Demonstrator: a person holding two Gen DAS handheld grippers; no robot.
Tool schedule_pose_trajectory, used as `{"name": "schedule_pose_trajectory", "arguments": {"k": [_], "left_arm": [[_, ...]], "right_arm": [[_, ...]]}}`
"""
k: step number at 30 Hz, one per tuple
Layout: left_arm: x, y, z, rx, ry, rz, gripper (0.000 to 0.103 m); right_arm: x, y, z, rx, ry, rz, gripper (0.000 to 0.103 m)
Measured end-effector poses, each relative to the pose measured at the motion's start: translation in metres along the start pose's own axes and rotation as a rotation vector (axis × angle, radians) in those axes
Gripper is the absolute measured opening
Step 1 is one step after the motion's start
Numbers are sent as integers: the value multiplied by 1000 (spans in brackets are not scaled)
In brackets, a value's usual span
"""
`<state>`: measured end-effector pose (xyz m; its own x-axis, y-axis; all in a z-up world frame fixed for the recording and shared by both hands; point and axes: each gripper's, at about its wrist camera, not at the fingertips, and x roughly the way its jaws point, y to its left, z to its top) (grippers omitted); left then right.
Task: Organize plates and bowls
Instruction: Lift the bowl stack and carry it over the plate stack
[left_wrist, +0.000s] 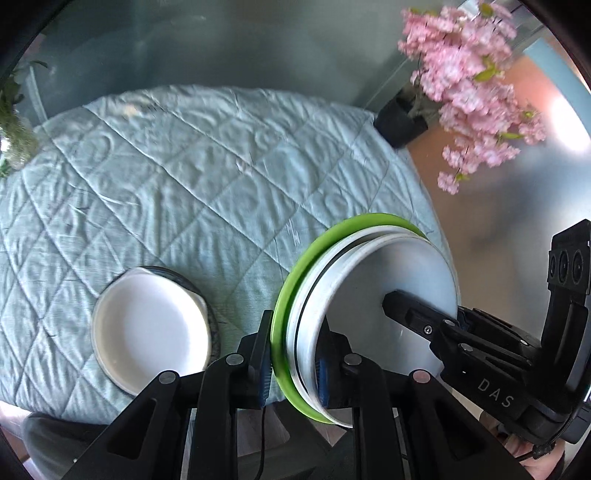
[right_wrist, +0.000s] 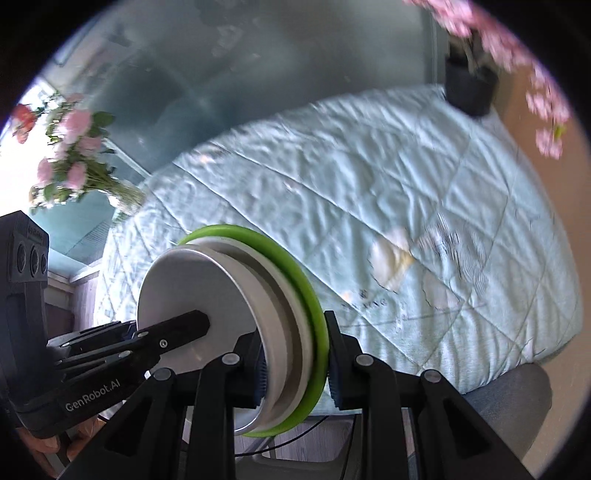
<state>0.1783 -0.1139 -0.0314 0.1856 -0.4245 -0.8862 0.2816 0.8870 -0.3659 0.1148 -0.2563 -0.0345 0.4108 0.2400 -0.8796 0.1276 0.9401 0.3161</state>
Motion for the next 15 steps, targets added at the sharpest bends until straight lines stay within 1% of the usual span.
{"name": "schedule_pose_trajectory", "arguments": {"k": [9, 12, 15], "left_arm": [[-99, 39, -23, -63, -110, 47, 15], [-120, 60, -31, -86, -130, 54, 15], [-131, 83, -37, -118, -137, 69, 15]], "right_arm": [[-28, 78, 1, -100, -42, 70, 24], [-30, 98, 0, -124, -43, 82, 24], [-24, 119, -1, -140, -34, 96, 25]]}}
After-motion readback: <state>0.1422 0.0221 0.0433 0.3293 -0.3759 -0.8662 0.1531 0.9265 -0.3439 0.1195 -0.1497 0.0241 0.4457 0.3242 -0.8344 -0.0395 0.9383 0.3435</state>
